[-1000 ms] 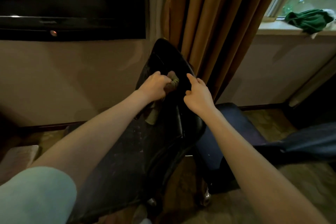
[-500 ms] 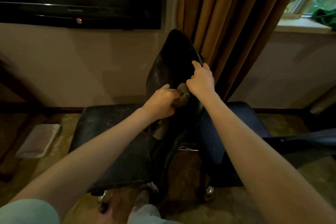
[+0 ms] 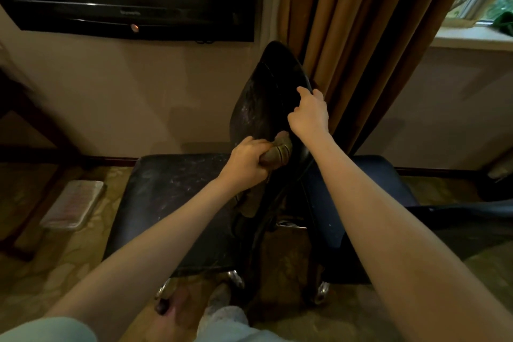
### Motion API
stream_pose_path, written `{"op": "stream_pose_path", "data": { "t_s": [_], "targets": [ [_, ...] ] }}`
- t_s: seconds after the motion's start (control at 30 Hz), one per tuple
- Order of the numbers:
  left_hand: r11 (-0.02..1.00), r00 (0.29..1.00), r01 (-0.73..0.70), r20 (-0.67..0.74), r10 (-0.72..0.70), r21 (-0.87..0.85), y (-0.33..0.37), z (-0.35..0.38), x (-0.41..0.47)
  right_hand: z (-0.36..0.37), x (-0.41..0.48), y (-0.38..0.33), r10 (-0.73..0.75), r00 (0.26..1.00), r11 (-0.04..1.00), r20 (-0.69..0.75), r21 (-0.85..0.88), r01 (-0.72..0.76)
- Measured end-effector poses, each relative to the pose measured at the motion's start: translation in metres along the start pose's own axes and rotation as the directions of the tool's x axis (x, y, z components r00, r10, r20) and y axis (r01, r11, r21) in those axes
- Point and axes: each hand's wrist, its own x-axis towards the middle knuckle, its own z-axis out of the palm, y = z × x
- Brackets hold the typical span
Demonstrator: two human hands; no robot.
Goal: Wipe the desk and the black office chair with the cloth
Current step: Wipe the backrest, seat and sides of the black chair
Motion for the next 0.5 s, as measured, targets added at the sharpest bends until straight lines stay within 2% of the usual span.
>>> {"op": "stream_pose_path", "data": {
  "t_s": [0.07, 0.13, 0.3, 0.5],
  "targets": [
    [0.990, 0.991, 0.083, -0.099, -0.094, -0.115, 0.008, 0.000, 0.002, 0.000, 0.002, -0.001, 0.008, 1.000, 0.999, 0.000, 0.048, -0.008],
    [0.978, 0.981, 0.085, -0.156, -0.116, -0.188, 0.019, -0.001, 0.006, -0.002, 0.003, -0.001, 0.028, 1.000, 0.994, -0.012, 0.102, -0.027],
    [0.971, 0.969, 0.103, -0.197, -0.147, -0.217, 0.032, -0.003, 0.010, -0.006, 0.002, 0.007, 0.099, 0.991, 0.944, -0.085, 0.324, -0.067],
    [0.972, 0.972, 0.071, -0.205, -0.119, -0.226, 0.041, 0.001, -0.004, -0.006, -0.002, 0.005, 0.076, 0.987, 0.960, -0.141, 0.279, -0.034]
  ]
}}
